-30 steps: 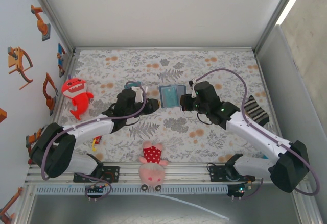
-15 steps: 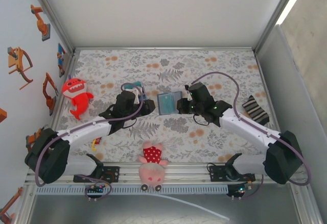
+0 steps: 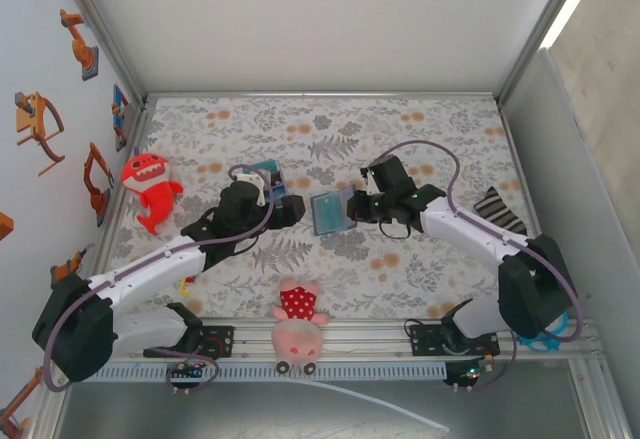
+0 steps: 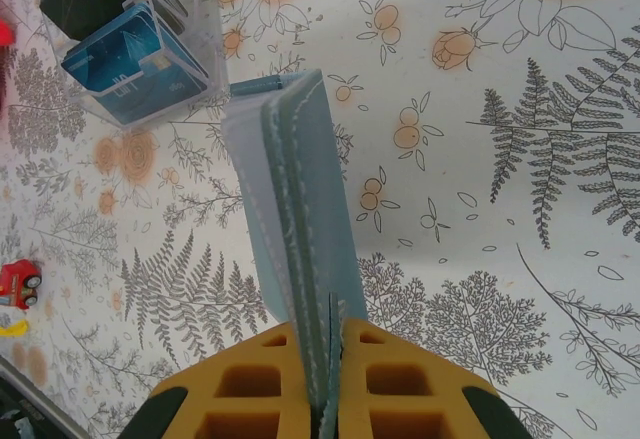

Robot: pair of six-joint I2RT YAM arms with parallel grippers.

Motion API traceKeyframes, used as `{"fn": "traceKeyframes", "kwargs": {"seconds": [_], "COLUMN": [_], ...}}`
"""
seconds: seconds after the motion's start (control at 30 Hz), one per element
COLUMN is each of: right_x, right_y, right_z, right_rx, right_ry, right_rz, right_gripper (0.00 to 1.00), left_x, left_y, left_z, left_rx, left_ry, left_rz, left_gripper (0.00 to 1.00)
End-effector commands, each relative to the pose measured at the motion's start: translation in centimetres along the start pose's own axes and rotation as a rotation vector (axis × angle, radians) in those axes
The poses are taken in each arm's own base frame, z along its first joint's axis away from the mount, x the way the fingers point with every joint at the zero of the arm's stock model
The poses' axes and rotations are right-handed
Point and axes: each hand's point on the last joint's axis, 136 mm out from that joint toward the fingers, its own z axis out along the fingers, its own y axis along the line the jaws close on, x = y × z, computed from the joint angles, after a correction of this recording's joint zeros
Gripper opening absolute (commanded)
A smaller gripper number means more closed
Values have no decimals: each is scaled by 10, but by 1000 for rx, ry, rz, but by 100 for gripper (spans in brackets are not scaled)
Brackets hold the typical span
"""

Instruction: Take the credit cards out of the card holder

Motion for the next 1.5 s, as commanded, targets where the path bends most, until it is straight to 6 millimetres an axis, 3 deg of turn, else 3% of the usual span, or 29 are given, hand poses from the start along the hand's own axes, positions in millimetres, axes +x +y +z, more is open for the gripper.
{"fn": "traceKeyframes", "kwargs": {"seconds": [0.0, 0.23, 0.67, 0.8, 1.03, 1.3, 1.47], "right_x": [-2, -3, -1, -1, 0, -1, -3], "right_y": [12, -3, -31, -40, -54, -68, -88], "right_z": [-1, 4, 25, 28, 28, 21, 13], "right_rx": [-74, -88, -90, -77, -13, 82, 201], "right_ry": [42, 76, 145, 152, 151, 130, 105], "right_rz": [-21, -15, 19, 32, 37, 26, 9], "right_gripper": [0, 0, 0, 8, 31, 34, 36], "left_x": [-13, -10, 15, 26, 35, 50, 55], "left_y": [-4, -9, -12, -12, -11, -11, -12], "left_z": [-8, -2, 42, 56, 71, 88, 94], "left_rx": [-31, -76, -224, -258, -268, -281, -296], "left_ry": [-37, -21, 61, 95, 113, 149, 162], "left_rz": [58, 151, 400, 447, 461, 494, 514], "left_gripper": [97, 97, 97, 97, 97, 97, 97]}}
